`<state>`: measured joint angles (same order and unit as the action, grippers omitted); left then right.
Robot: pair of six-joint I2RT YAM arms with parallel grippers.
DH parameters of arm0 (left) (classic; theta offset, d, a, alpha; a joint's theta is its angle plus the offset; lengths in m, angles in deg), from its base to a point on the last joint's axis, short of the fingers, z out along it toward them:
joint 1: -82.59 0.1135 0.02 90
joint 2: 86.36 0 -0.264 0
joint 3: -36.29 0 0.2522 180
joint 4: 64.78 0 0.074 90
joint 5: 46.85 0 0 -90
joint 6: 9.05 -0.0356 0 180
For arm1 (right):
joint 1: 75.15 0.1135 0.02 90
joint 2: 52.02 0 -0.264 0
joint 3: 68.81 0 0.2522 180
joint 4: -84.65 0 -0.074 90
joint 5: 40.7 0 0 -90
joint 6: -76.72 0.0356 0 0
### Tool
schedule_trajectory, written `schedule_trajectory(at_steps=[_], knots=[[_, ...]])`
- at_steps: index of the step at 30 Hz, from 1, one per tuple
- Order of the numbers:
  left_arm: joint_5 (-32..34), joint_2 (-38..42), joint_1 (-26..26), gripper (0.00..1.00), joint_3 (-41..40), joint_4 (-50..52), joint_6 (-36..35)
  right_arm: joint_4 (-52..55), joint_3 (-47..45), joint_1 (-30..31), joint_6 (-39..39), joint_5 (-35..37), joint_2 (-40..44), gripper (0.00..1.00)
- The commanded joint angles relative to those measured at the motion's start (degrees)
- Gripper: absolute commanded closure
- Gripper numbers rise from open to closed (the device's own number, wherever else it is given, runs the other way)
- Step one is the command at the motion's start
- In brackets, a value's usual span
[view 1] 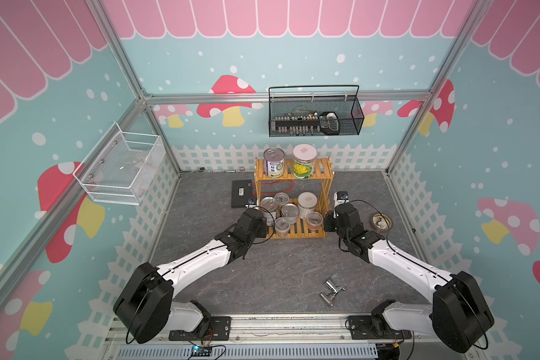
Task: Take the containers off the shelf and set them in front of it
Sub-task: Adjust the shelf at the center of the board.
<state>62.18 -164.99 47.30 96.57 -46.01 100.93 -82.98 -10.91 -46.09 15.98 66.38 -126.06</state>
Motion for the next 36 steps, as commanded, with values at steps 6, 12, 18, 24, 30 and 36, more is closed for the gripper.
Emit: schedule_trajectory(at_steps=[6, 12, 18, 24, 30, 36], knots=[[-7.63, -1.28, 5.23, 0.93, 2.0, -4.6, -4.92, -3.13, 2.61, 1.2, 0.97, -3.06, -5.07, 0.93], [-9.36, -2.41, 7.81, 0.93, 2.69, -5.89, -6.8, -4.47, 4.06, 1.25, 1.24, -3.04, -7.85, 0.92], [-12.32, -3.69, 9.33, 0.92, 3.2, -6.87, -7.43, -4.59, 5.99, 1.24, 0.95, -2.03, -9.57, 0.92], [-12.53, -3.48, 10.23, 0.89, 3.6, -6.91, -7.76, -4.36, 6.02, 1.19, 0.96, -1.83, -9.39, 0.88], [-14.0, -2.15, 10.16, 0.83, 2.79, -6.83, -7.19, -3.09, 5.89, 1.26, 0.21, 0.32, -7.18, 0.8], [-15.37, -0.36, 10.23, 0.78, 2.29, -6.76, -6.85, -2.61, 5.79, 1.19, -0.25, 0.31, -6.04, 0.72]])
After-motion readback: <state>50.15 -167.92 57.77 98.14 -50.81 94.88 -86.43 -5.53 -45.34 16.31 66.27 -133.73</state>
